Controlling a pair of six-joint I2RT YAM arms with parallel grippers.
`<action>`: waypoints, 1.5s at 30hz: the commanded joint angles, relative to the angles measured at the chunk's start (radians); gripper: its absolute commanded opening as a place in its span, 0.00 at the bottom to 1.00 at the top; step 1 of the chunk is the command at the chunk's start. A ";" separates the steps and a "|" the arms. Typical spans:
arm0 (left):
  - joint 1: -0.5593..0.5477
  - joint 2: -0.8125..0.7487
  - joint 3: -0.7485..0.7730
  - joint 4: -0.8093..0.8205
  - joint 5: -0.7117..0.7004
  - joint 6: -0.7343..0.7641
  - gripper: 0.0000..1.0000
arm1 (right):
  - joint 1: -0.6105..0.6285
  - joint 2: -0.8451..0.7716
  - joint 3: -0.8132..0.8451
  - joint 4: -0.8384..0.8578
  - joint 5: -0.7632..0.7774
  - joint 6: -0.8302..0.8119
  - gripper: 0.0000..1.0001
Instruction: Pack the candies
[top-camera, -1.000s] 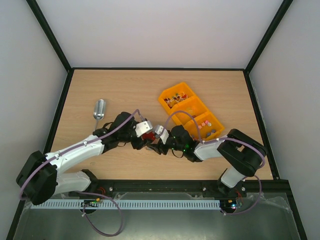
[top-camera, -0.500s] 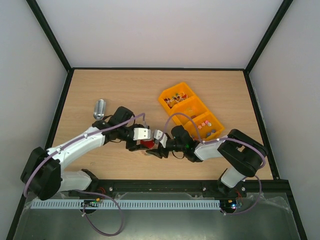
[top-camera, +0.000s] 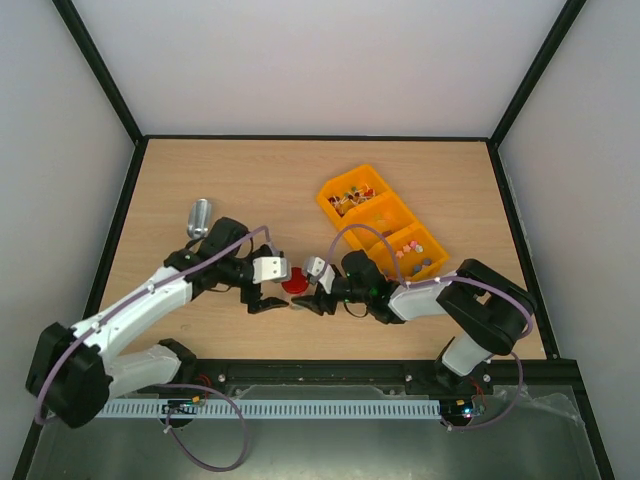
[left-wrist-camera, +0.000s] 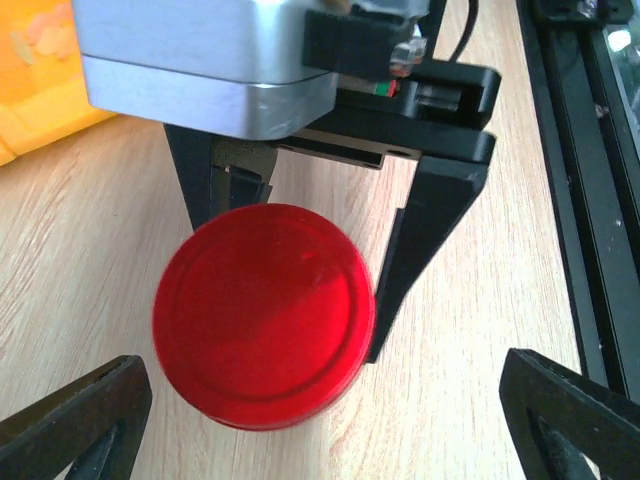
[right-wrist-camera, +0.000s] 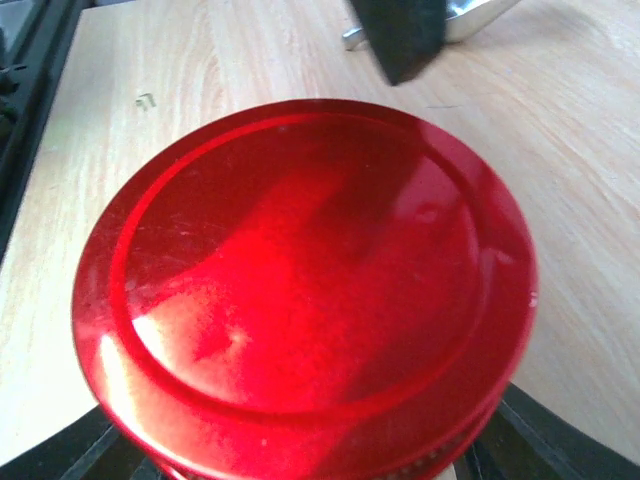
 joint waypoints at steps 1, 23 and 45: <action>-0.018 -0.072 -0.074 0.155 -0.068 -0.279 0.97 | 0.005 0.006 0.039 0.014 0.094 0.030 0.52; -0.110 0.071 -0.078 0.436 -0.297 -0.553 0.73 | 0.005 0.029 0.054 0.005 0.179 0.076 0.53; -0.021 0.256 0.149 -0.198 0.115 0.312 0.70 | 0.004 -0.015 0.015 -0.012 -0.039 -0.083 0.51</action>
